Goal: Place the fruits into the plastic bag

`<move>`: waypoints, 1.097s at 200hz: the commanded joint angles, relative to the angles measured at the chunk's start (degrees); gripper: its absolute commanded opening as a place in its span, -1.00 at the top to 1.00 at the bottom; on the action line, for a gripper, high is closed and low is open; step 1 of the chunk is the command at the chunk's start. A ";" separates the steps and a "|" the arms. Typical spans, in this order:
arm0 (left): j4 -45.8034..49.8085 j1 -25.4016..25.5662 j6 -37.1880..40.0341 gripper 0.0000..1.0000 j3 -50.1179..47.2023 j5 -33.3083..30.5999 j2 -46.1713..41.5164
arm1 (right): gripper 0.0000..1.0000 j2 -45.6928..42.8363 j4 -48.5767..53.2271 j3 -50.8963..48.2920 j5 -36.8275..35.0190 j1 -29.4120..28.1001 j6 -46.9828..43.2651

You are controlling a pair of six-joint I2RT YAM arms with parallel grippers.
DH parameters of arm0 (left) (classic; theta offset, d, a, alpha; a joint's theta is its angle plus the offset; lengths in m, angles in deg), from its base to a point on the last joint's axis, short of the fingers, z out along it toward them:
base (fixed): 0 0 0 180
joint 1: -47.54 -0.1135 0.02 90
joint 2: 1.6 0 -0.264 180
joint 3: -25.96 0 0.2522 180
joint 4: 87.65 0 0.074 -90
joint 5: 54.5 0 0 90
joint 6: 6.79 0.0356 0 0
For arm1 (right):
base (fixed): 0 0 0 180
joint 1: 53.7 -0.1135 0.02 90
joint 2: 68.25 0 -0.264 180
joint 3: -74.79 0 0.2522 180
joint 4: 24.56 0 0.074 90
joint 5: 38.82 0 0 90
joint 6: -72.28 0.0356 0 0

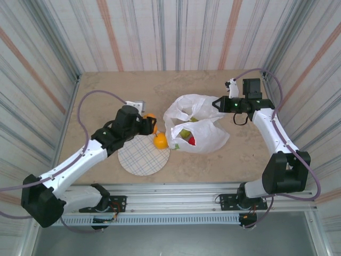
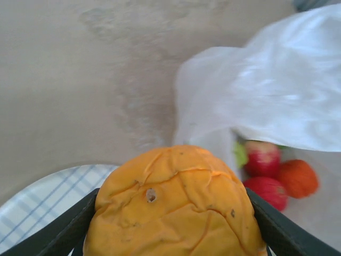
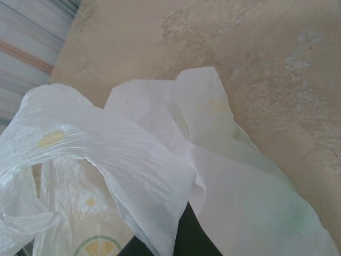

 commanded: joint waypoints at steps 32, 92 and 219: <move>-9.38 7.80 2.36 -0.07 4.36 -0.67 6.94 | 1.00 -0.45 -0.37 -0.47 0.82 -0.27 0.68; -17.68 14.30 14.69 -0.08 3.15 -2.16 13.88 | 1.00 -0.92 -0.16 -0.34 0.78 -0.28 0.52; -13.38 16.18 17.48 -0.10 20.98 -13.31 35.62 | 1.00 -0.40 -1.82 -0.22 2.67 -1.44 2.59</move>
